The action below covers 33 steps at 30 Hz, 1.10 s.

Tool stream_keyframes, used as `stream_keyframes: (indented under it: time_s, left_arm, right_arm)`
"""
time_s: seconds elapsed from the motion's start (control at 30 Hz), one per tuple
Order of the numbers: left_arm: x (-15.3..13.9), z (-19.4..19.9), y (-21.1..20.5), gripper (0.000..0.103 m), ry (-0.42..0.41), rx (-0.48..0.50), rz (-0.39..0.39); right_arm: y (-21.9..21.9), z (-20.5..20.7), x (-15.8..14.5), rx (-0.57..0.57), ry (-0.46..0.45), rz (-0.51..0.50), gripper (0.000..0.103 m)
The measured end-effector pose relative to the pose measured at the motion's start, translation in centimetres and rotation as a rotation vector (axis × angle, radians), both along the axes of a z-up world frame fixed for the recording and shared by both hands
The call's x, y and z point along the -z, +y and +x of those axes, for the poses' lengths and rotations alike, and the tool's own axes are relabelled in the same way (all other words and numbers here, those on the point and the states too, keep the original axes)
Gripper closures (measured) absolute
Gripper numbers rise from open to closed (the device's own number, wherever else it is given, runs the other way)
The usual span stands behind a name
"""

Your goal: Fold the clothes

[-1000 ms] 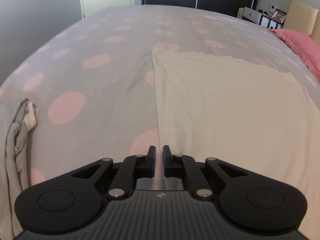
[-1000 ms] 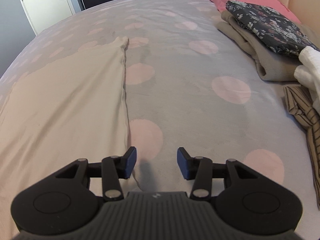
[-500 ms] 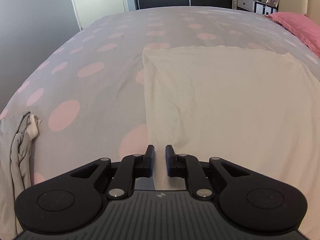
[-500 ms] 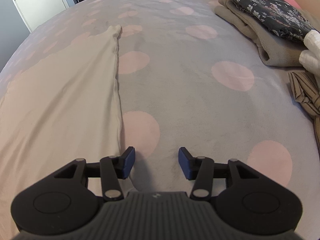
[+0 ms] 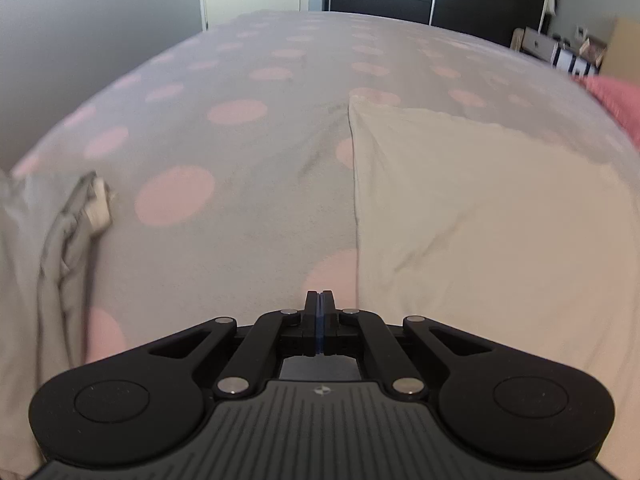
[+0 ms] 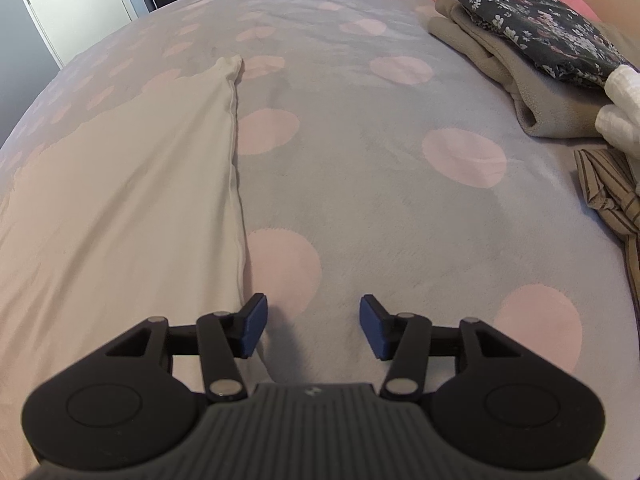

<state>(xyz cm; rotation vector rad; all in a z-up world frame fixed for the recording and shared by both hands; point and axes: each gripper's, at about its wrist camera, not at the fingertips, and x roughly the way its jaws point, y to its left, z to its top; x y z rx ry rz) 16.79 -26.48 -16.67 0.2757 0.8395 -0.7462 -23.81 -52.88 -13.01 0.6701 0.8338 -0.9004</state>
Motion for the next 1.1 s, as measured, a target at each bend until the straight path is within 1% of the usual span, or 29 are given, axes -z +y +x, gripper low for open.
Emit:
stream_keyframes:
  time_s: [0.03,0.1,0.13,0.17,0.2,0.23,0.27,0.37,0.4,0.47,0.5,0.53,0.6,0.67,0.77,0.8,0.83,0.87,0.9,0.93,0.97,1.0,1.03,1.07,1.1]
  left_arm:
    - [-0.1,0.3,0.3,0.103,0.01,-0.015,-0.009]
    - [-0.5,0.3,0.7,0.102,0.037,-0.004,-0.036]
    - [-0.6,0.1,0.8,0.093,0.062,0.001,-0.042]
    - [-0.6,-0.1,1.0,0.088,0.086,0.006,-0.047]
    - [-0.7,-0.3,1.1,0.078,0.111,0.012,-0.052]
    - [-0.6,-0.6,1.2,0.074,0.118,0.016,-0.038]
    - [-0.5,-0.9,1.3,0.074,0.124,0.021,-0.023]
    - [-0.2,-1.8,1.5,0.074,0.12,0.053,0.006]
    - [-0.2,-2.1,1.5,0.075,0.119,0.064,0.015]
    - [0.0,-2.7,1.7,0.091,0.116,0.086,0.035]
    - [0.1,-2.9,1.6,0.102,0.103,0.089,0.045]
    - [0.2,-3.1,1.6,0.103,0.089,0.092,0.055]
    - [0.3,-3.5,1.5,0.103,0.062,0.098,0.076]
    - [0.5,-3.9,1.4,0.103,0.034,0.104,0.096]
    - [0.3,-3.4,2.1,0.103,0.053,0.085,0.08]
    - [0.3,-3.3,2.3,0.103,0.065,0.082,0.07]
    - [0.3,-3.2,2.6,0.103,0.078,0.078,0.06]
    - [0.2,-3.2,2.8,0.103,0.084,0.068,0.059]
    - [0.1,-3.2,3.0,0.1,0.091,0.057,0.057]
    - [0.0,-3.2,3.3,0.089,0.098,0.046,0.055]
    - [-0.2,-3.5,3.5,0.084,0.095,0.047,0.067]
    - [-0.4,-3.9,3.9,0.077,0.083,0.052,0.074]
    - [-0.7,-4.2,4.2,0.075,0.078,0.055,0.074]
    - [-1.0,-4.6,4.6,0.075,0.073,0.059,0.073]
    - [-1.3,-4.9,5.0,0.074,0.076,0.055,0.064]
  right_arm:
    - [0.0,0.1,0.0,-0.002,-0.001,0.001,0.048]
    - [0.0,0.0,-0.2,-0.005,-0.009,0.0,0.048]
    - [0.0,0.0,-0.3,-0.006,-0.017,0.0,0.048]
    - [0.0,-0.1,-0.3,-0.01,-0.025,0.001,0.048]
    - [0.2,0.0,-0.4,-0.016,-0.032,0.003,0.048]
    - [0.3,0.0,-0.4,-0.023,-0.039,0.005,0.049]
    - [0.5,0.0,-0.5,-0.029,-0.049,0.008,0.049]
    - [1.2,0.3,-0.8,-0.063,-0.07,0.014,0.054]
    - [1.5,0.4,-0.8,-0.078,-0.074,0.014,0.055]
    - [1.9,0.7,-0.8,-0.101,-0.055,0.006,0.06]
    - [2.1,0.7,-0.7,-0.111,-0.05,0.003,0.069]
    - [2.1,0.7,-0.7,-0.125,-0.051,0.012,0.086]
    - [2.1,0.6,-0.2,-0.141,-0.051,0.04,0.096]
    - [1.9,0.3,0.2,-0.112,-0.007,0.017,0.098]
    - [1.2,-1.1,0.4,-0.032,-0.012,0.031,0.101]
    - [1.2,-1.3,0.4,-0.006,0.023,0.022,0.103]
    - [1.2,-1.5,0.5,0.008,0.064,0.0,0.103]
    - [1.1,-2.0,0.6,0.018,0.059,0.005,0.103]
    - [0.7,-2.5,0.6,0.036,0.021,0.034,0.102]
    - [0.5,-3.1,0.4,0.05,-0.022,0.058,0.097]
    - [0.3,-3.6,0.1,0.061,-0.066,0.076,0.097]
    - [0.4,-3.9,-0.4,0.045,-0.091,0.079,0.096]
    - [0.5,-4.0,-0.9,0.019,-0.108,0.075,0.089]
    - [0.8,-4.2,-1.5,0.012,-0.103,0.044,0.081]
    - [0.8,-4.6,-2.1,0.029,-0.082,0.006,0.064]
